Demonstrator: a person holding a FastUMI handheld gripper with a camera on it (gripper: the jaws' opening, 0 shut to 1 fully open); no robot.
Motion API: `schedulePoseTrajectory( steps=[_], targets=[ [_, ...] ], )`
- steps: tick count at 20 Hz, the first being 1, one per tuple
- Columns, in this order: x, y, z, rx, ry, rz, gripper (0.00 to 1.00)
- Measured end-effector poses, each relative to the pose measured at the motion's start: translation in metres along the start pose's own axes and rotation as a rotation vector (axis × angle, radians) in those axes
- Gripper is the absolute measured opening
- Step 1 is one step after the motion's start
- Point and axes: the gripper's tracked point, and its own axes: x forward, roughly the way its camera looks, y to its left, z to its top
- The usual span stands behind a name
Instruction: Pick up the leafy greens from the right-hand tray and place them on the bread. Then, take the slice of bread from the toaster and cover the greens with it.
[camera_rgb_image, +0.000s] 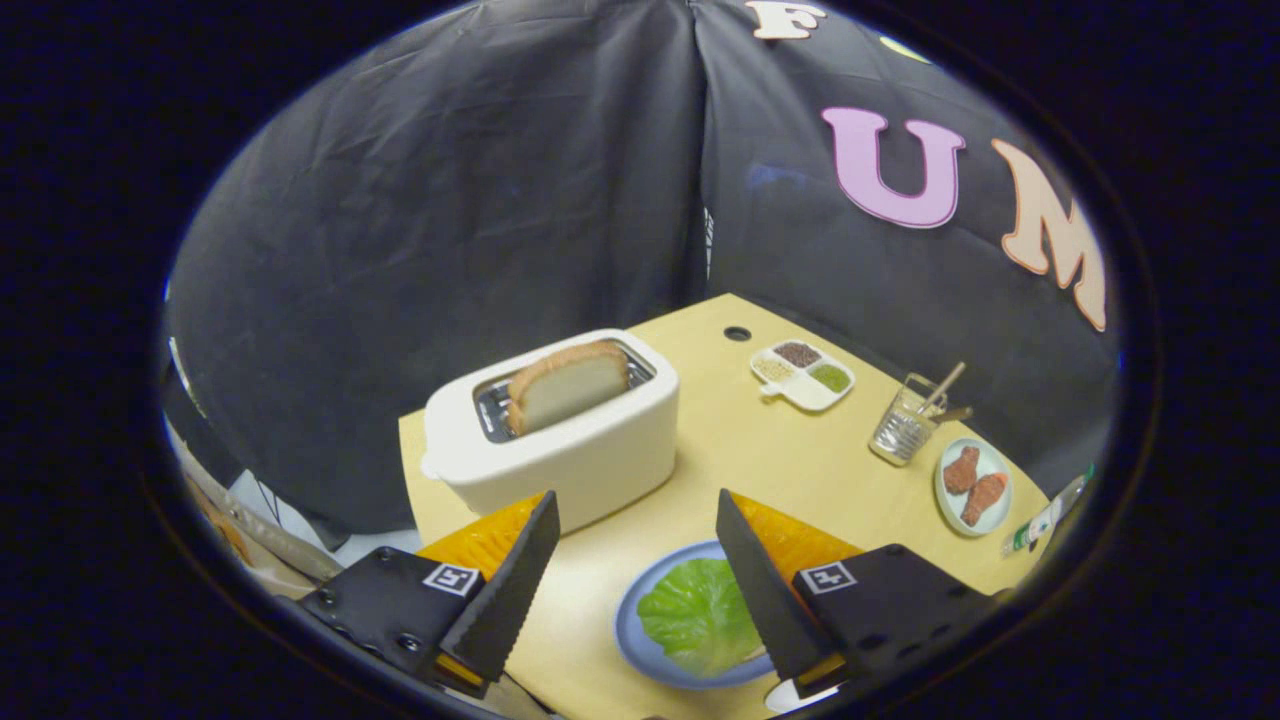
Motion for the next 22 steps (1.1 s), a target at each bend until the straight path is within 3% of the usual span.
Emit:
schedulePoseTrajectory(
  steps=[12, 17, 22],
  targets=[
    [0.04, 0.045, 0.072, 0.115, -0.065, 0.036, 0.98],
    [0.072, 0.054, 0.075, 0.19, -0.021, 0.027, 0.96],
    [0.09, 0.047, 0.061, 0.227, 0.058, -0.041, 0.93]
  ],
)
